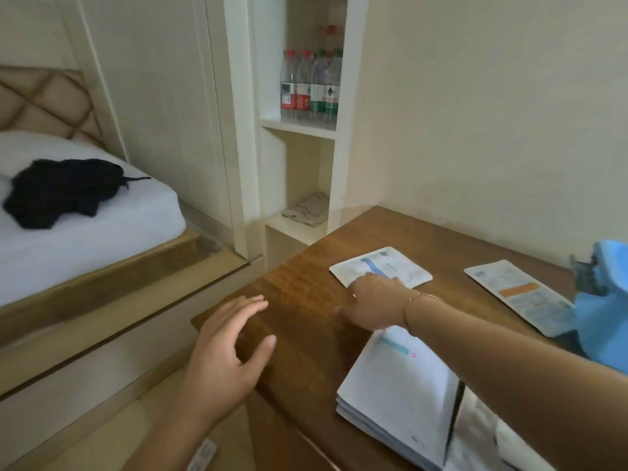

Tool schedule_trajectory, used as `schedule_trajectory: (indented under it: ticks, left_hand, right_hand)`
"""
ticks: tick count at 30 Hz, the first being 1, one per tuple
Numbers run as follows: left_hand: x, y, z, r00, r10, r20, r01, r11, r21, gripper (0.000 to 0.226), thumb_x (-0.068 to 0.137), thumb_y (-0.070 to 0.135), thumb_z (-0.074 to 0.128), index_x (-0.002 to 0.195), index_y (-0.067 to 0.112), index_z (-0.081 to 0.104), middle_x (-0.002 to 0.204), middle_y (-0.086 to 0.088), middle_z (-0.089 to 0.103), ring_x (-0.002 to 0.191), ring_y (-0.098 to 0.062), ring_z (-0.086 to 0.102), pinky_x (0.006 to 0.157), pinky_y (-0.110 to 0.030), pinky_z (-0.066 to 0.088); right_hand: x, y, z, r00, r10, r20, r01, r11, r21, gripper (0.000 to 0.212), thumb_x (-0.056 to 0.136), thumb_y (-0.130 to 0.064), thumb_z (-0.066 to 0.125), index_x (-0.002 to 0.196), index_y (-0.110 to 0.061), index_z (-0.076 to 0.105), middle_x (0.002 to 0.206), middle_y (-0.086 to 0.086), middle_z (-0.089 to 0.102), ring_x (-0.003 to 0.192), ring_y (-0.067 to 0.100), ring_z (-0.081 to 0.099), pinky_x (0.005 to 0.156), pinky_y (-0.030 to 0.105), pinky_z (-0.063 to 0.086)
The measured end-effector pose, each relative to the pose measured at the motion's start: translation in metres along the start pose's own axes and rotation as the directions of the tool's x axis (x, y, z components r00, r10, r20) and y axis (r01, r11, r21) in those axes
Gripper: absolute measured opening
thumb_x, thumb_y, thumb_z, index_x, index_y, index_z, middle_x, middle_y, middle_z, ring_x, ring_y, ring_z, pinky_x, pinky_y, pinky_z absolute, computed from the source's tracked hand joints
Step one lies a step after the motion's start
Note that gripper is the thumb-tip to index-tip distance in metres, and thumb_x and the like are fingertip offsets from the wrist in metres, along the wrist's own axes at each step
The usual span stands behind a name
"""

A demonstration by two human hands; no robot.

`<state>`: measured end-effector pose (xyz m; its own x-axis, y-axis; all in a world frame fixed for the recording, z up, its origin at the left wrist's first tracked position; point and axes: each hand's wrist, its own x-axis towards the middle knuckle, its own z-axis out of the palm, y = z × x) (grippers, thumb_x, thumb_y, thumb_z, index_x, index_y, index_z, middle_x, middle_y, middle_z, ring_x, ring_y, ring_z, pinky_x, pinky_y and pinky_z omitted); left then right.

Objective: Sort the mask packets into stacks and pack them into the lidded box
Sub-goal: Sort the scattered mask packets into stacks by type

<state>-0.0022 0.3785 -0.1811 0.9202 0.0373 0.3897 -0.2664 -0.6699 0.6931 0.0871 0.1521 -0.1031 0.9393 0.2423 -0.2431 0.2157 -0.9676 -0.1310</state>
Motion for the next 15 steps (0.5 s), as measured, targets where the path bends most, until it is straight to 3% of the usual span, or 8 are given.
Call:
schedule_trajectory:
  ticks: [4,6,8,11,15]
  left_hand:
    - [0.000,-0.016,-0.020,0.985,0.084,0.150,-0.091,0.995,0.044,0.061,0.080,0.059,0.050,0.138,0.056,0.033,0.144,0.050,0.014,0.143,0.013,0.004,0.120,-0.046,0.018]
    - [-0.004,-0.020,-0.030,0.949,0.158,0.273,-0.188,0.978,0.087,0.079,0.079,0.064,0.060,0.147,0.049,0.023,0.146,0.051,-0.003,0.143,0.013,-0.010,0.120,-0.041,0.007]
    - [-0.008,-0.028,-0.034,0.912,0.216,0.349,-0.307,0.923,0.233,0.097,0.073,0.071,0.066,0.152,0.044,0.016,0.145,0.050,-0.013,0.144,0.009,-0.015,0.120,-0.037,-0.006]
    - [-0.012,-0.050,-0.029,0.883,0.335,0.328,-0.447,0.814,0.372,0.103,0.068,0.077,0.063,0.153,0.035,0.024,0.158,0.033,0.008,0.150,-0.005,0.004,0.120,-0.046,-0.007]
    - [-0.011,-0.060,-0.018,0.876,0.441,0.195,-0.482,0.808,0.338,0.070,0.079,0.060,0.061,0.142,0.034,0.045,0.149,0.017,0.045,0.140,-0.011,0.038,0.116,-0.053,0.013]
  right_hand:
    - [-0.030,-0.058,0.013,0.977,-0.201,0.074,0.203,0.979,-0.032,0.050,0.094,-0.057,0.045,0.118,-0.016,0.059,0.097,-0.001,0.060,0.092,0.016,0.055,0.111,0.051,0.034]
    - [-0.048,-0.076,0.021,0.958,-0.269,0.098,0.278,0.957,-0.087,0.050,0.093,-0.059,0.044,0.116,-0.017,0.058,0.102,0.001,0.062,0.099,0.019,0.059,0.114,0.054,0.023]
    - [-0.065,-0.087,0.030,0.938,-0.335,0.089,0.343,0.933,-0.109,0.050,0.093,-0.058,0.045,0.123,-0.019,0.055,0.116,0.002,0.062,0.113,0.021,0.058,0.116,0.055,0.014]
    - [-0.083,-0.096,0.041,0.908,-0.415,0.060,0.419,0.892,-0.170,0.052,0.094,-0.053,0.047,0.134,-0.019,0.050,0.134,0.001,0.055,0.129,0.021,0.047,0.117,0.055,0.010]
    - [-0.083,-0.100,0.051,0.881,-0.460,-0.112,0.436,0.880,-0.186,0.043,0.095,-0.039,0.050,0.132,-0.018,0.048,0.136,0.002,0.053,0.129,0.023,0.045,0.115,0.049,0.026]
